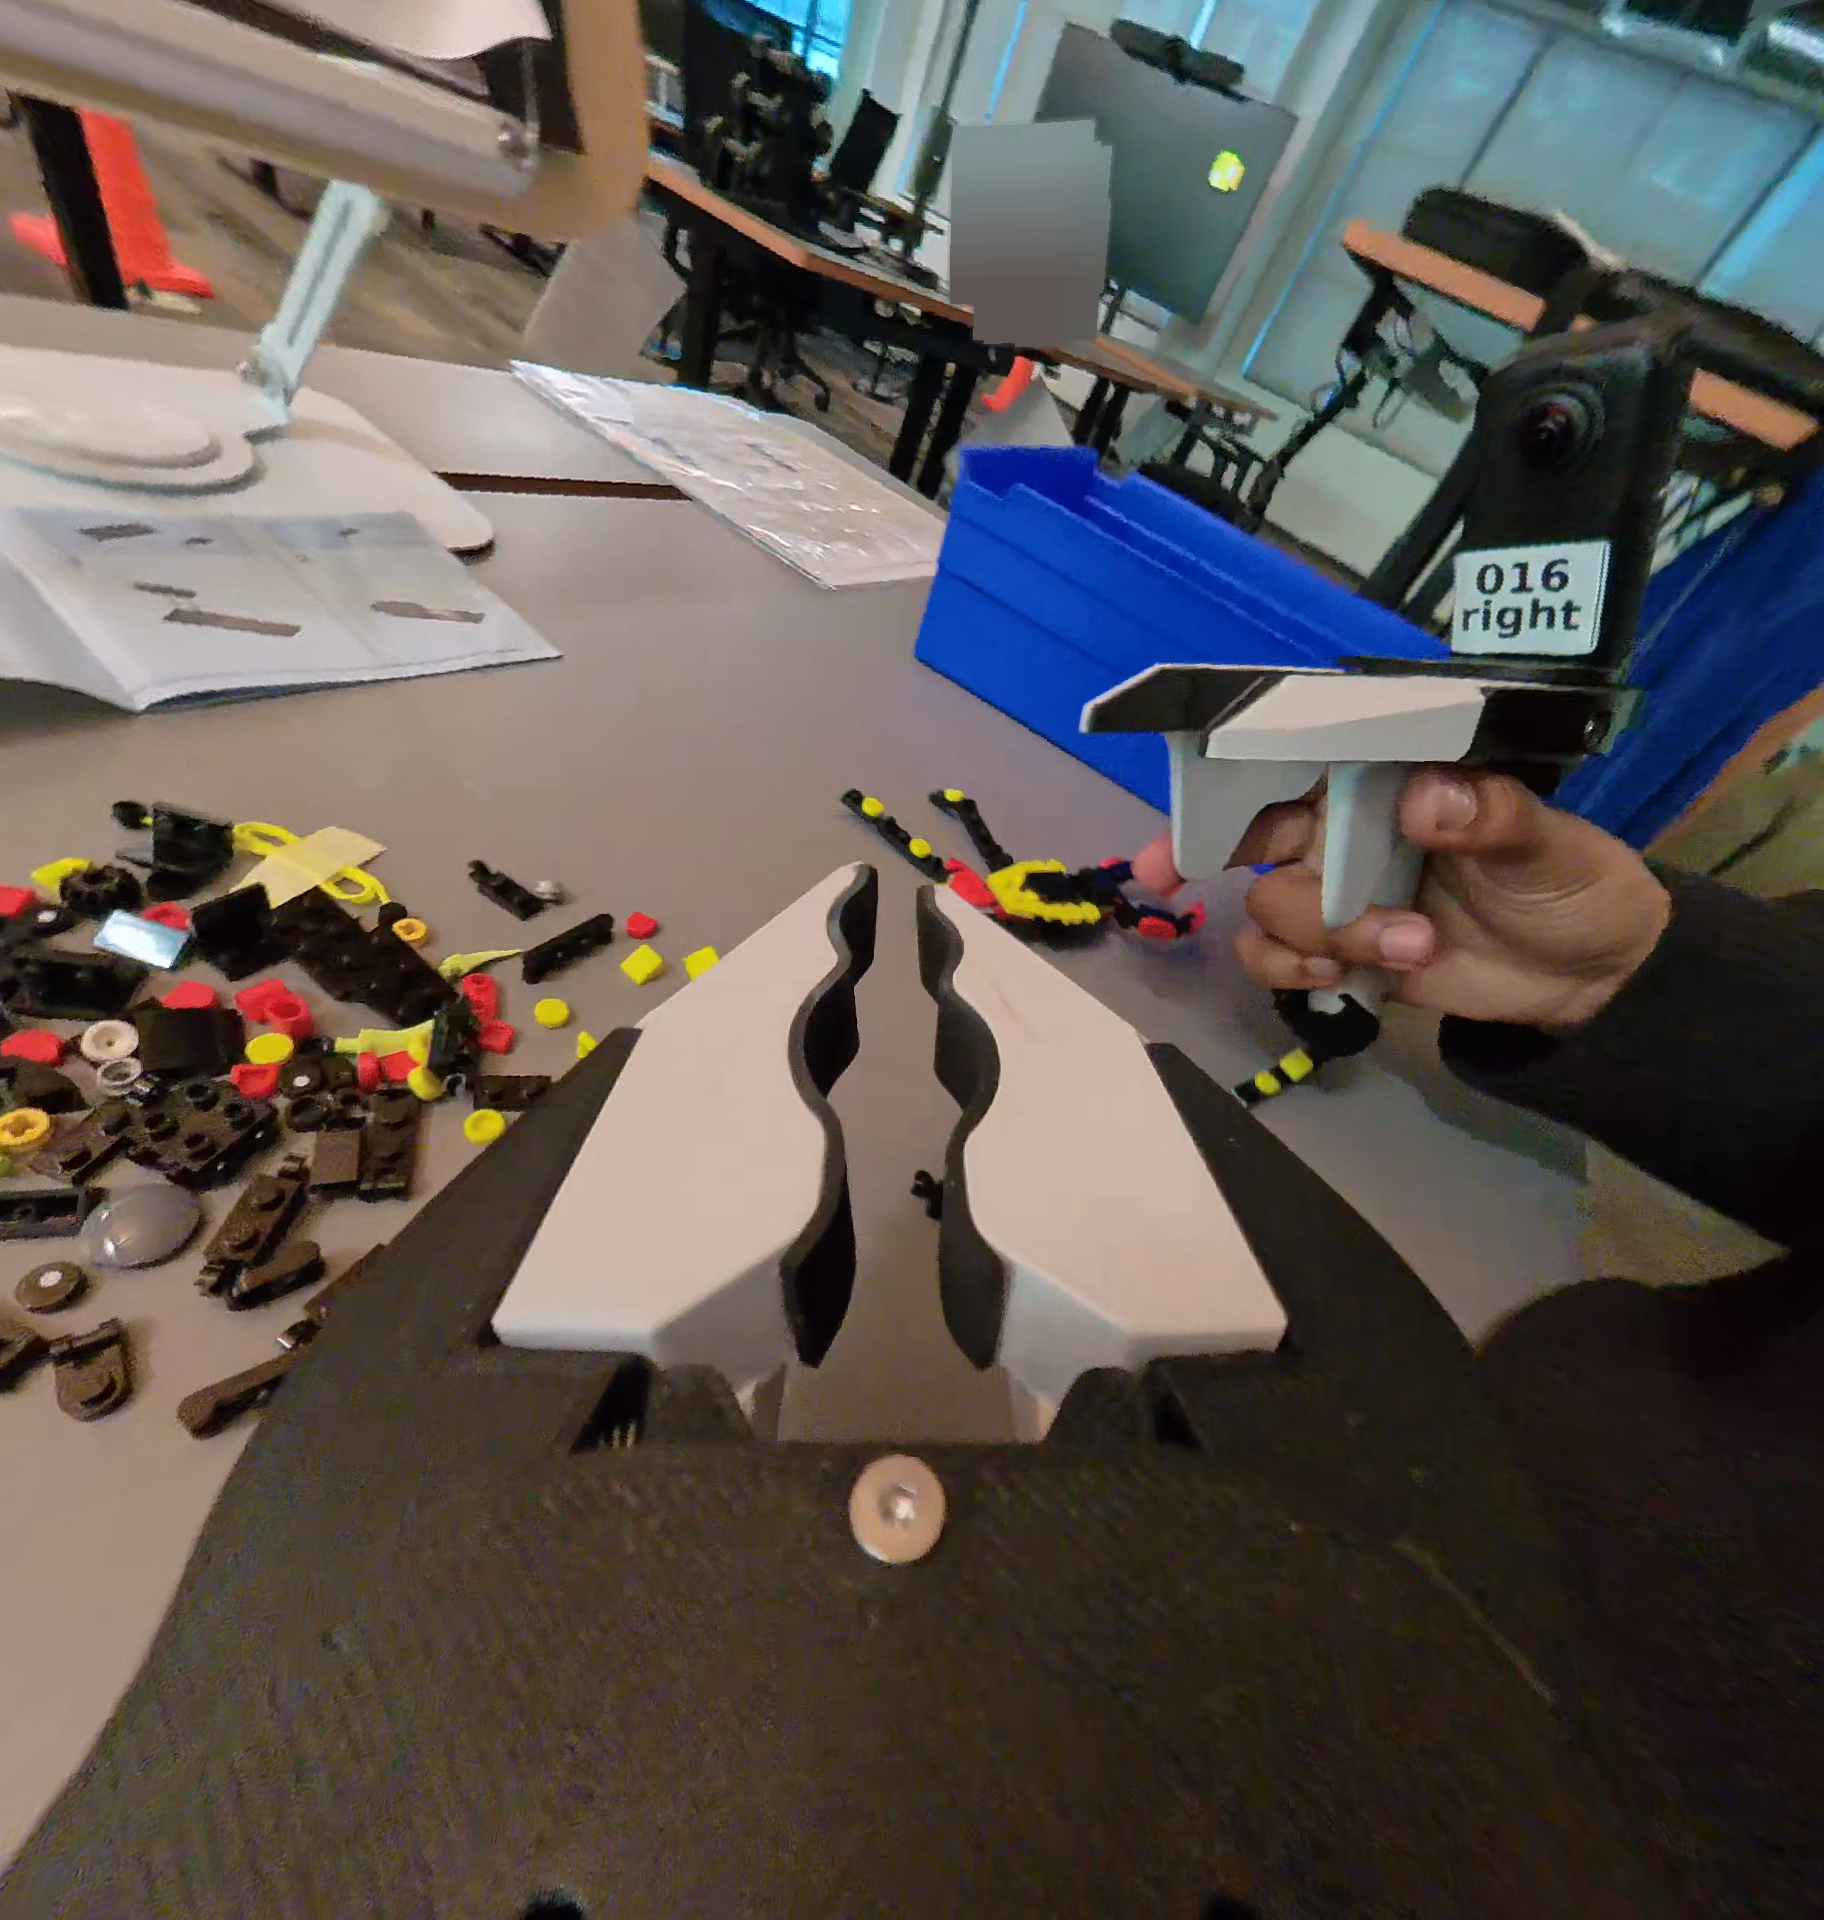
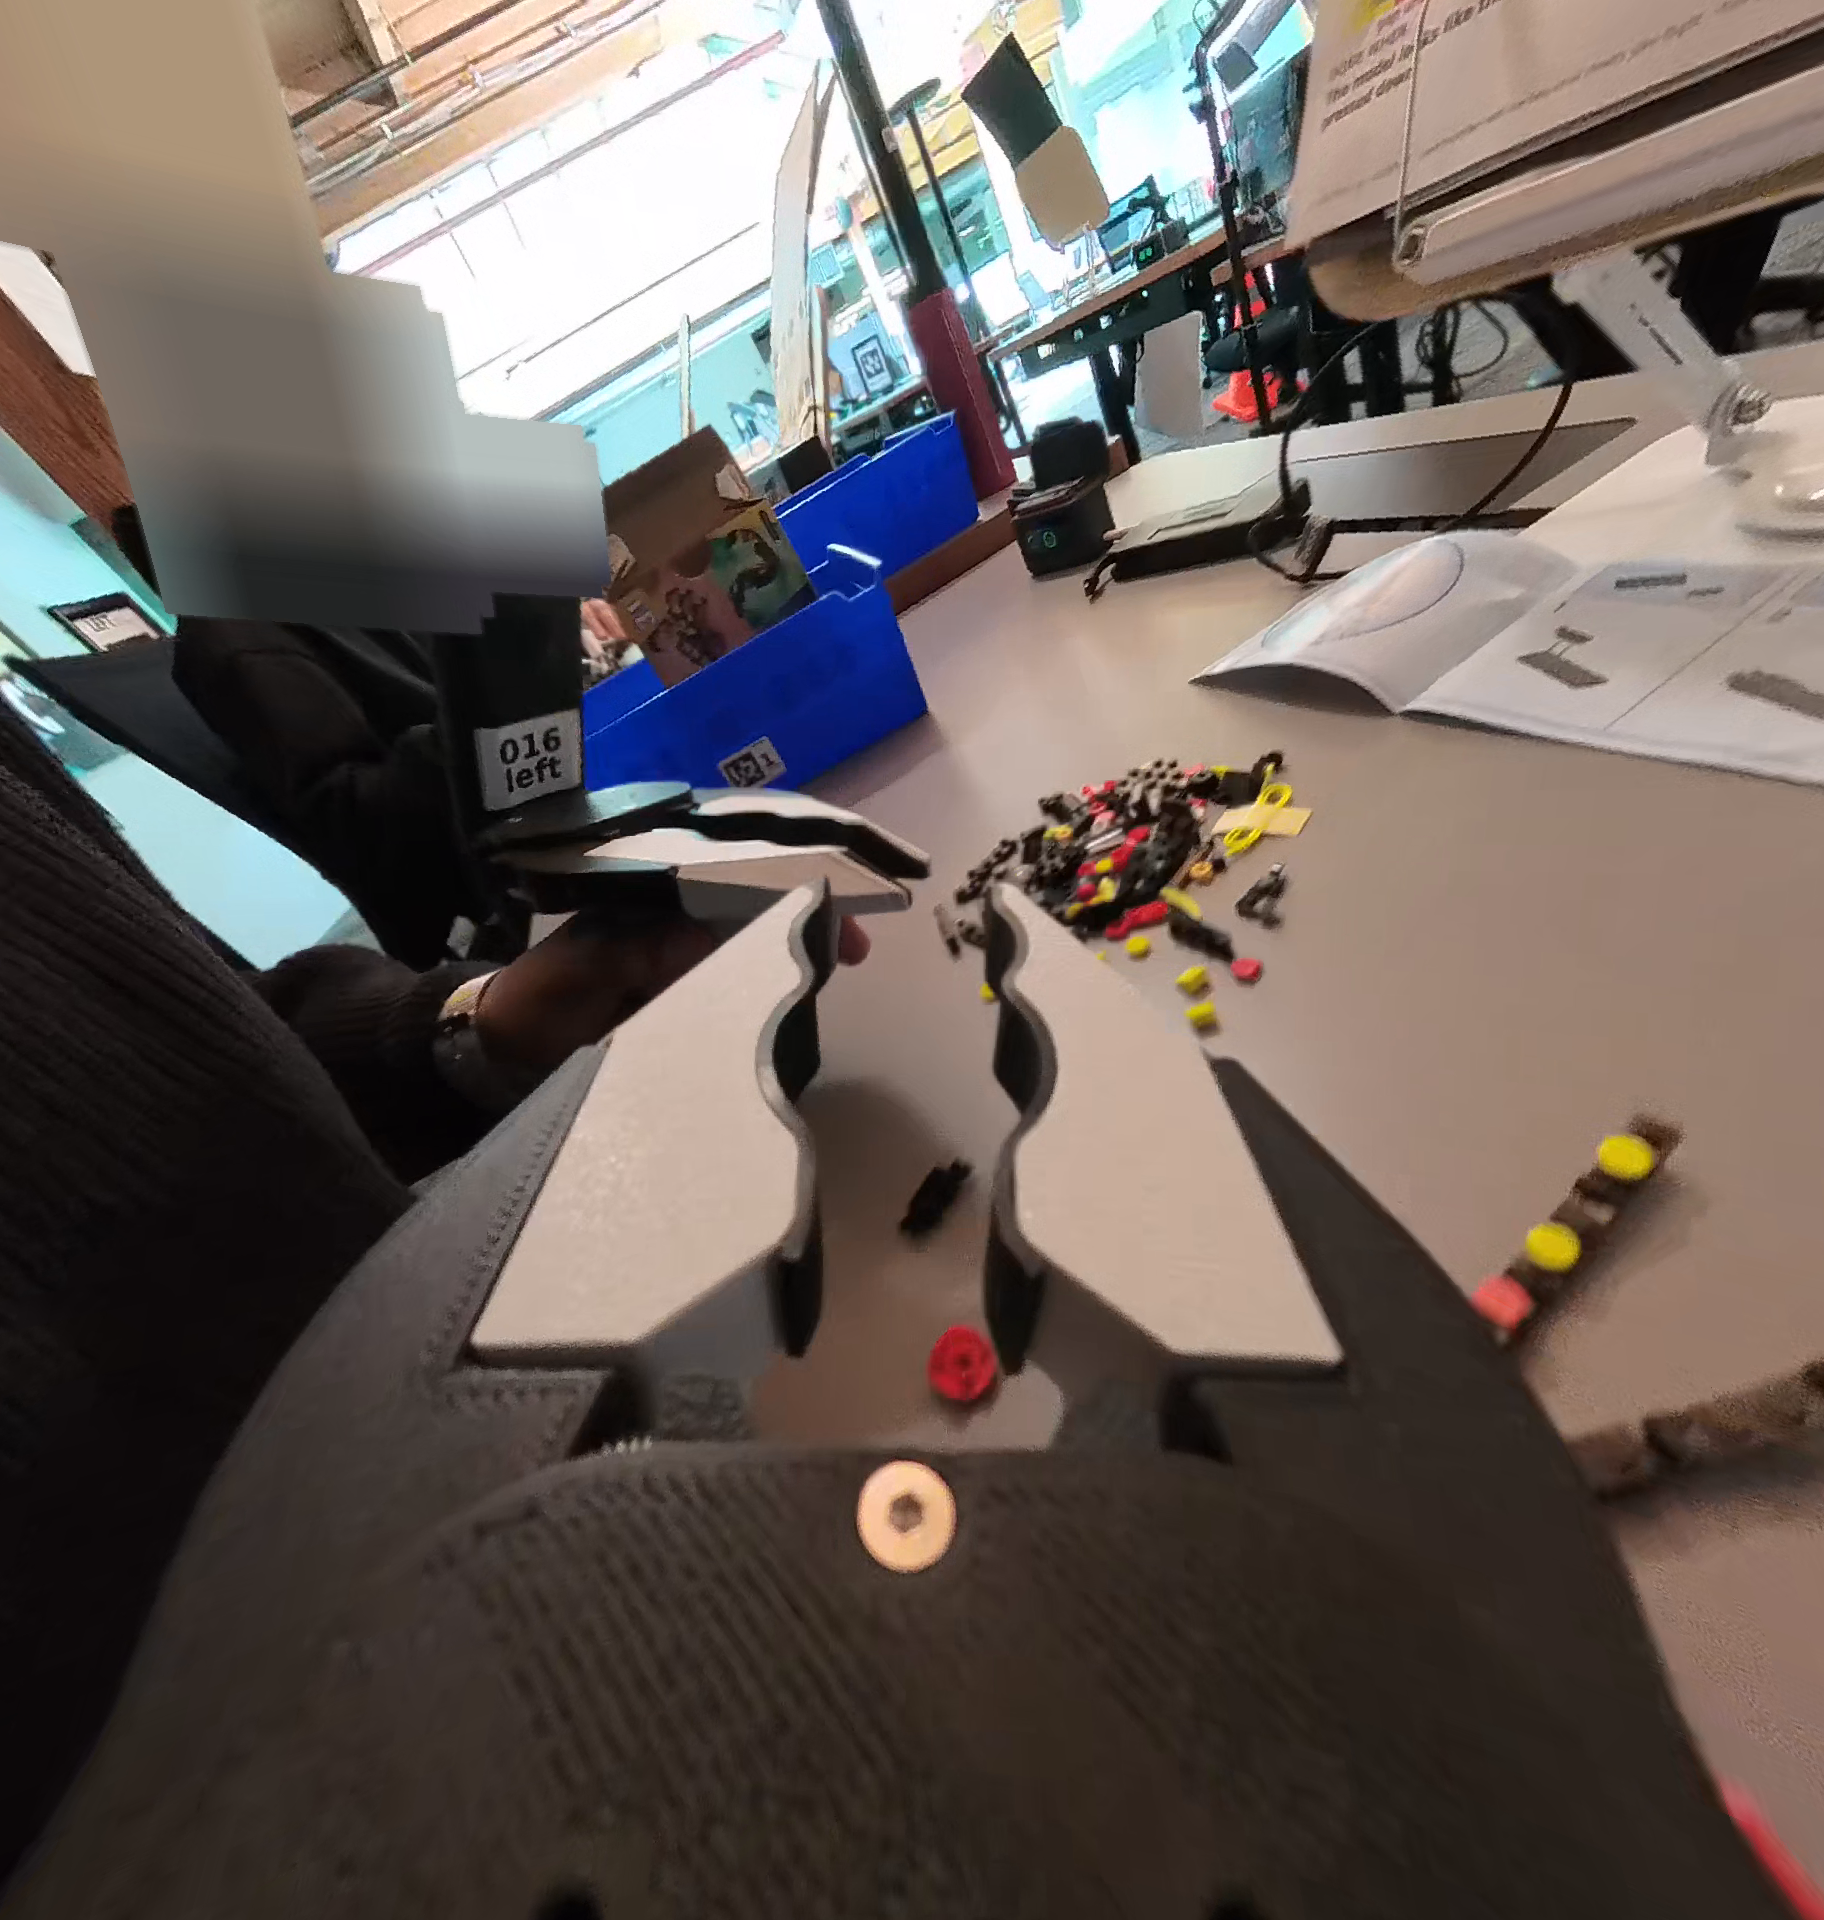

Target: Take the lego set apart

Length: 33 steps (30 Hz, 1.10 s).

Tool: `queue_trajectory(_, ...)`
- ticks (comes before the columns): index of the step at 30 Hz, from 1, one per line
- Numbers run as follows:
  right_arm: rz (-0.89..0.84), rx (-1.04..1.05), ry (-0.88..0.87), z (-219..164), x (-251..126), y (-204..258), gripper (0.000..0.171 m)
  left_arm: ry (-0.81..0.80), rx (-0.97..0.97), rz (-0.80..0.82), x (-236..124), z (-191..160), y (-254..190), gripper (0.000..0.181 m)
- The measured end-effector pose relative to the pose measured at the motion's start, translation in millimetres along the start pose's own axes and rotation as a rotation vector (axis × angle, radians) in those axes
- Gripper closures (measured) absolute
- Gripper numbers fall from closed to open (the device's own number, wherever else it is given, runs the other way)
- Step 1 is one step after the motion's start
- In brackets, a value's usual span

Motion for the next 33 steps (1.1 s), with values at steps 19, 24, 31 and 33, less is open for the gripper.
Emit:
queue_trajectory(19,-0.309,-0.267,0.101,109.4,83.5,-105.4,0.096,-0.110,-0.291,-0.126,2.8,18.1,51.9,0.171)
queue_trajectory(24,-0.337,-0.190,0.091,87.6,67.3,-93.9,0.098,-0.101,-0.234,-0.095,1.7,20.7,49.6,0.164)
queue_trajectory(31,-0.392,-0.129,0.050,75.0,18.4,-82.5,0.101,-0.074,-0.178,0.079,9.0,46.7,59.6,0.153)
queue_trajectory(33,-0.395,-0.133,0.031,71.7,5.2,-75.9,0.102,-0.045,-0.151,0.169,15.1,67.3,72.4,0.153)
Point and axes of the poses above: each gripper's, where its closed fingertips meet, x out along the fingers, z out of its top, y = z × x across the jaws, the point moved 2 cm from there along -x, back along the fingers, and after that the axes turned 9 degrees about y, right-handed, at the moved point
